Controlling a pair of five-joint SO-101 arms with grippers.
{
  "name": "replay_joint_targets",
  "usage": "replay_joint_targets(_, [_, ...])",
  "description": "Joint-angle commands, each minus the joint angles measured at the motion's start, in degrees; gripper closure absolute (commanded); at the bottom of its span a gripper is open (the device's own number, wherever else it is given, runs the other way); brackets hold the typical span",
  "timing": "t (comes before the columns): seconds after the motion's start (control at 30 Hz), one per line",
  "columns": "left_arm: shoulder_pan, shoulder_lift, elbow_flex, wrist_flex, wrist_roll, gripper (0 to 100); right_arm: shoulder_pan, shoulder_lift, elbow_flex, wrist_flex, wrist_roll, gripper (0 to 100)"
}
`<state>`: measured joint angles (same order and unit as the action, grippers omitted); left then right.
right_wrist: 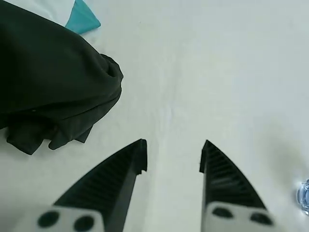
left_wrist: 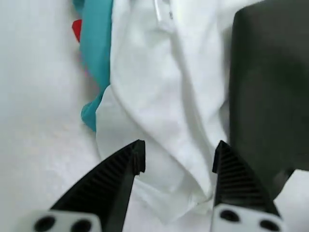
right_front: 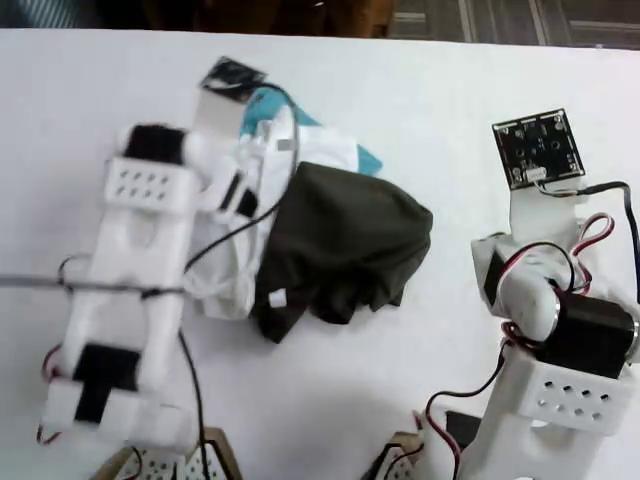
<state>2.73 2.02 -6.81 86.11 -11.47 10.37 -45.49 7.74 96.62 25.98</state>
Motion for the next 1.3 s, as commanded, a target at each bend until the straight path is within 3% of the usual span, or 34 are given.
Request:
replay_joint_targets(0.0, [2.2,7.4,-9.1,0.6,2.5,75,-0.4,0.1,-2.0,0.4,-0.5,80.7])
replay_joint_targets(0.27, [2.8,28.4,-17.4,1.4,5.3,75,-0.4,0.1,-2.0,0.5,-0.5,80.7])
replay_joint_targets(0.47, [5.5,42.4,-29.3,11.5,5.4,76,-0.4,0.1,-1.9,0.4,-0.5,80.7])
replay_joint_targets(0.67, [5.2,51.2,-40.4,16.2,8.4,99,-0.4,0.0,-1.9,0.7,-0.5,80.7])
replay_joint_targets(0.87, [4.0,51.5,-38.8,16.2,9.7,98,-0.4,0.0,-1.9,0.7,-0.5,80.7])
replay_joint_targets(1.03, [-3.5,51.3,-38.8,16.4,9.8,98,-0.4,0.0,-1.9,0.7,-0.5,80.7])
replay_joint_targets(1.27, [-20.0,47.1,-35.4,16.5,7.8,98,-0.4,0.0,-1.9,0.7,-0.5,80.7])
